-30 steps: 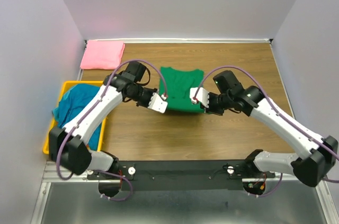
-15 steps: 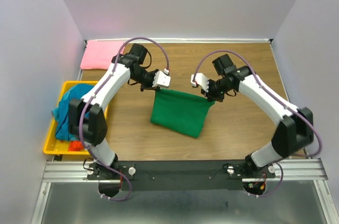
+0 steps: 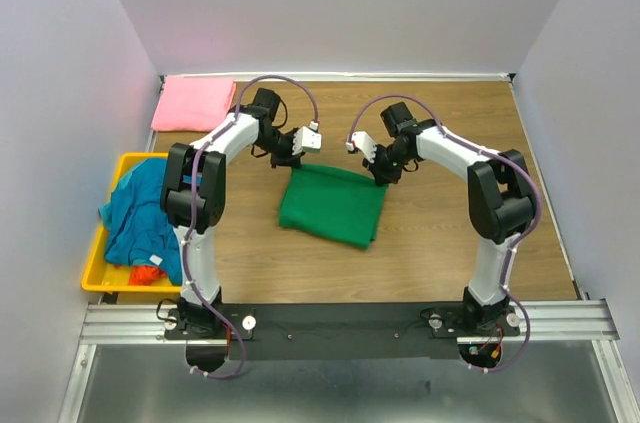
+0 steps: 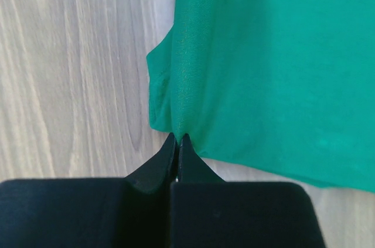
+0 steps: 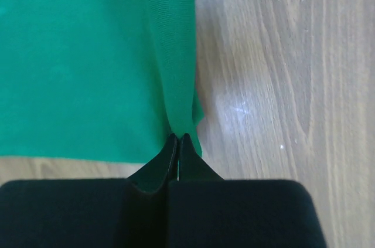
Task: Fold and stack the t-shirts
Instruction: Fold the tshirt
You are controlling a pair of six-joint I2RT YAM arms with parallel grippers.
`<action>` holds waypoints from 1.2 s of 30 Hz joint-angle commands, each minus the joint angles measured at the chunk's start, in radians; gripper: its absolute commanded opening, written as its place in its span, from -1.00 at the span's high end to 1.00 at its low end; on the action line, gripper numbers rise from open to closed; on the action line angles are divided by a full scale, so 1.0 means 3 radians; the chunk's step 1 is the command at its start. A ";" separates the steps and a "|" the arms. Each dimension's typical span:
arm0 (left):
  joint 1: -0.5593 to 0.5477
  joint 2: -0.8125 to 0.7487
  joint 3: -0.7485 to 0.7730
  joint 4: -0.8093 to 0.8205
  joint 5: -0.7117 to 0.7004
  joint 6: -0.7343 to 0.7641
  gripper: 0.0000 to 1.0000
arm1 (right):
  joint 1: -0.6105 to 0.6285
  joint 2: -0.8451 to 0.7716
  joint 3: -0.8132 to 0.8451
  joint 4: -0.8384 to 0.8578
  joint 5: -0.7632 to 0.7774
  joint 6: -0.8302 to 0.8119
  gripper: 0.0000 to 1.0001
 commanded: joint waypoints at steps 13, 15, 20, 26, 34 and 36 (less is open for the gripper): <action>-0.0130 -0.0248 -0.0631 0.0061 -0.0123 -0.0056 1.00 | -0.0032 -0.0098 -0.0383 0.0094 -0.0020 0.0341 0.99; -0.0186 -0.0417 -0.0830 -0.0112 -0.0026 0.0072 1.00 | -0.0032 -0.0251 -0.0470 -0.0029 -0.0127 0.0351 0.99; -0.0228 -0.0800 -0.1168 -0.0302 0.0062 0.0128 0.55 | -0.0032 -0.0727 -0.0639 -0.0362 -0.0343 0.0560 0.46; -0.0085 -0.1005 -0.0954 -0.0339 0.0343 -0.0178 0.09 | -0.0215 -0.0835 -0.0380 -0.0346 -0.0214 0.0979 0.18; -0.0023 -0.0822 -0.0780 -0.0200 0.0542 -0.0690 -0.20 | -0.0262 -0.0728 -0.0256 -0.0357 -0.1037 0.1532 0.31; -0.0028 -0.0689 -0.0780 -0.0256 0.0573 -0.0675 -0.21 | -0.0262 -0.0666 -0.0287 -0.0357 -0.1226 0.1552 0.32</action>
